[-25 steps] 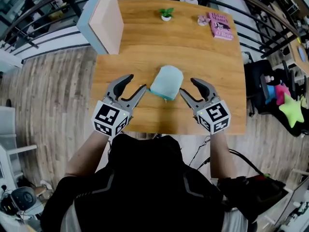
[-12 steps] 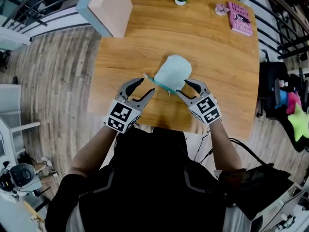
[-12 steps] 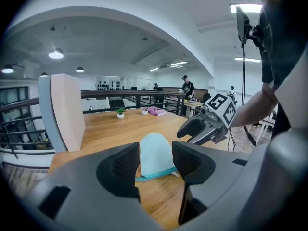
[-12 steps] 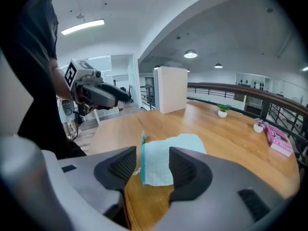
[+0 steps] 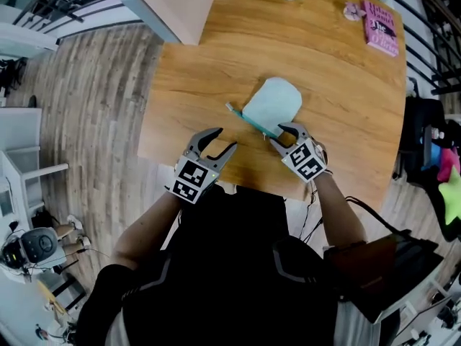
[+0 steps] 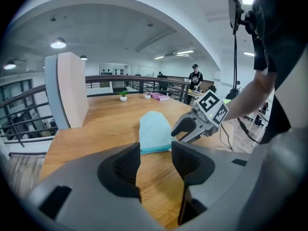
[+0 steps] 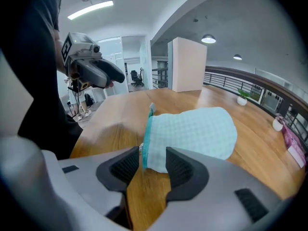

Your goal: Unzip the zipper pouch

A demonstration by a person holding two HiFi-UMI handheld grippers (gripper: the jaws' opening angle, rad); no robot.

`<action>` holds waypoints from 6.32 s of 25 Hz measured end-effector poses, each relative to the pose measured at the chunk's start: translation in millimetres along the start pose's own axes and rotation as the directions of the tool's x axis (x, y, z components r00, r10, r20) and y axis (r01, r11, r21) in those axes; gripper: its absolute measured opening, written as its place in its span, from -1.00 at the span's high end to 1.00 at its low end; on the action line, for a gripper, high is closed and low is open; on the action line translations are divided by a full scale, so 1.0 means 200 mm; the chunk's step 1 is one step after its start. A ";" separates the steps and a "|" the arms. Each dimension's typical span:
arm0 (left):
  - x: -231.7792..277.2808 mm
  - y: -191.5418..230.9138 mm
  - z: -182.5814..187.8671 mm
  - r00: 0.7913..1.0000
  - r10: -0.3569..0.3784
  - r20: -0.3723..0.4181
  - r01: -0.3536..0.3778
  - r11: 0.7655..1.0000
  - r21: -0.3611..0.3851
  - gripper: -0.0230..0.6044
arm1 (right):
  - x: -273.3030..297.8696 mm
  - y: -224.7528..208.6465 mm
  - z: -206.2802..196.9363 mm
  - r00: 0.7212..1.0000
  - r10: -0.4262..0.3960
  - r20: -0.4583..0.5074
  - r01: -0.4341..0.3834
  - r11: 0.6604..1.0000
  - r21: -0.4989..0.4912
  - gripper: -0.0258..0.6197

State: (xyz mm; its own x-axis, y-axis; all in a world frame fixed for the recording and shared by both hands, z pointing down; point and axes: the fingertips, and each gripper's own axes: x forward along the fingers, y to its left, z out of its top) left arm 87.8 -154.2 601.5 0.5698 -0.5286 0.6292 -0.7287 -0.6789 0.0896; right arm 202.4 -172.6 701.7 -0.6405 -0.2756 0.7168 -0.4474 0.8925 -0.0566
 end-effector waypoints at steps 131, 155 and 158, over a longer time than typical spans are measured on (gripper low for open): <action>-0.42 0.39 0.65 0.952 -0.221 0.211 0.167 0.954 0.248 0.83 | -0.50 0.21 1.12 0.959 0.019 0.284 -0.165 0.848 0.504 0.75; -0.32 0.72 0.45 0.990 -0.004 0.144 0.000 1.000 0.025 0.83 | -0.35 0.00 1.03 0.966 0.105 0.236 -0.213 0.841 0.498 0.75; -0.28 0.69 0.43 0.993 0.001 0.120 -0.004 1.000 0.023 0.83 | -0.34 -0.03 0.98 0.969 0.110 0.219 -0.208 0.844 0.495 0.75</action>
State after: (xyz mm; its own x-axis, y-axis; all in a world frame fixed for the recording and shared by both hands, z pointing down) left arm -13.2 -262.2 512.2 0.6106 -0.5864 0.5323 -0.7220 -0.6883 0.0700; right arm 125.7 -230.4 516.8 -0.8072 -0.2471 0.5361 -0.5531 0.6339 -0.5407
